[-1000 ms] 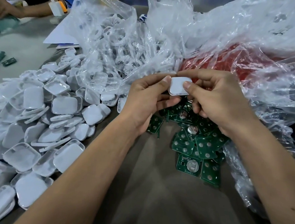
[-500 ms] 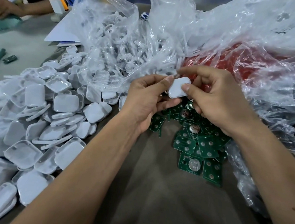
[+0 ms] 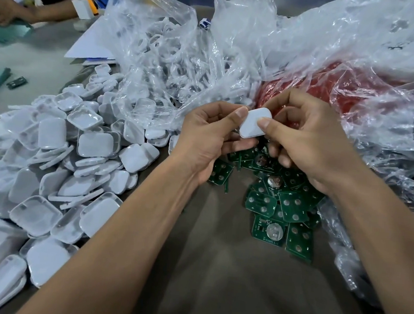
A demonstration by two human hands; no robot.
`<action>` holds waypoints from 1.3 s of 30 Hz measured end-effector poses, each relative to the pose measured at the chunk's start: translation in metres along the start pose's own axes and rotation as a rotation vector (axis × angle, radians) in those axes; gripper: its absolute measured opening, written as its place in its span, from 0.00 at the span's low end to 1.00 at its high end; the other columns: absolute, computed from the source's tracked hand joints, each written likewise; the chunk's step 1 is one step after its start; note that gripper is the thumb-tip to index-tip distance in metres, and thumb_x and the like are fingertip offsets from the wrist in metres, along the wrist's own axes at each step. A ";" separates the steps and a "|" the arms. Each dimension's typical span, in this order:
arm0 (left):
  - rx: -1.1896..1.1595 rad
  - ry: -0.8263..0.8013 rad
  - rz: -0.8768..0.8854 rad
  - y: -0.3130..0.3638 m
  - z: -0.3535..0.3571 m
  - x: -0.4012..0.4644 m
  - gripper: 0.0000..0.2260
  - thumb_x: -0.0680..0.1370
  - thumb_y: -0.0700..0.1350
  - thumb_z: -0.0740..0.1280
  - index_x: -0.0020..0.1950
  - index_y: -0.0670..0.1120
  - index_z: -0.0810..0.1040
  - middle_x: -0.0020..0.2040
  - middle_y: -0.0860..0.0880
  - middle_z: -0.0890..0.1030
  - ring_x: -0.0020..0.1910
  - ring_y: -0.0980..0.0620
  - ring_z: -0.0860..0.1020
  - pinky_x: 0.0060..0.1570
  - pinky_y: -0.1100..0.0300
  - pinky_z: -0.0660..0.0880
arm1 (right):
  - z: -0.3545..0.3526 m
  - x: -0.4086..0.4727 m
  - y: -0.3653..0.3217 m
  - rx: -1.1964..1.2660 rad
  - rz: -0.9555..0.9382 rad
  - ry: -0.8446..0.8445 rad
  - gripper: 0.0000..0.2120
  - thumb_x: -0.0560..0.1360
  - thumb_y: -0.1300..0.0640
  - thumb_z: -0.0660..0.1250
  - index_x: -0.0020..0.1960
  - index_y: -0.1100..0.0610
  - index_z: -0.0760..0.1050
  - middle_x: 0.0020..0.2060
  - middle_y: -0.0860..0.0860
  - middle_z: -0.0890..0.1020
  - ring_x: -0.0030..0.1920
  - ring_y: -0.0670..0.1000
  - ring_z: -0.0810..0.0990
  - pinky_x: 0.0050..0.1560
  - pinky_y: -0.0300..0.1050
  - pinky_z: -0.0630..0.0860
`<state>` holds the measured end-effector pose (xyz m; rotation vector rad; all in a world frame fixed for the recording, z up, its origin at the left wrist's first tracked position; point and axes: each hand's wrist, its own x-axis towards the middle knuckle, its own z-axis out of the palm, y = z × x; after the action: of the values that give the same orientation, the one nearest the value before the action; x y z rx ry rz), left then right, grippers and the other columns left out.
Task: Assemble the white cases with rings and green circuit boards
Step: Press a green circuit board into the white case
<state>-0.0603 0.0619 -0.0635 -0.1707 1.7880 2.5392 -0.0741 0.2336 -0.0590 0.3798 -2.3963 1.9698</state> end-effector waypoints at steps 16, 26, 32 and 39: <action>-0.046 -0.014 -0.016 -0.001 0.006 -0.004 0.07 0.78 0.38 0.72 0.52 0.35 0.82 0.48 0.38 0.85 0.41 0.44 0.84 0.37 0.59 0.83 | 0.005 0.001 -0.001 0.208 -0.002 0.145 0.05 0.77 0.67 0.74 0.46 0.58 0.83 0.35 0.53 0.83 0.29 0.48 0.79 0.27 0.39 0.76; -0.206 -0.077 -0.118 0.003 -0.004 0.004 0.08 0.79 0.42 0.71 0.53 0.38 0.82 0.44 0.42 0.85 0.35 0.51 0.81 0.32 0.66 0.80 | 0.000 -0.002 -0.002 -0.161 -0.168 0.019 0.17 0.71 0.56 0.81 0.59 0.55 0.84 0.41 0.48 0.88 0.27 0.49 0.84 0.26 0.36 0.76; -0.366 -0.279 -0.072 0.000 -0.006 0.003 0.14 0.71 0.32 0.71 0.57 0.39 0.82 0.48 0.41 0.86 0.42 0.51 0.86 0.42 0.65 0.81 | -0.001 0.002 -0.001 0.060 -0.176 0.067 0.14 0.73 0.58 0.79 0.58 0.58 0.84 0.39 0.53 0.87 0.28 0.50 0.81 0.25 0.41 0.77; -0.361 -0.297 0.017 -0.002 -0.005 0.006 0.10 0.71 0.35 0.72 0.48 0.46 0.87 0.47 0.45 0.87 0.44 0.52 0.86 0.42 0.64 0.82 | 0.000 -0.001 -0.003 -0.014 -0.279 0.101 0.16 0.74 0.53 0.79 0.59 0.55 0.83 0.42 0.51 0.87 0.32 0.50 0.84 0.26 0.41 0.77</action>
<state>-0.0653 0.0579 -0.0681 0.2049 1.2283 2.7015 -0.0730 0.2332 -0.0562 0.5653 -2.1598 1.8041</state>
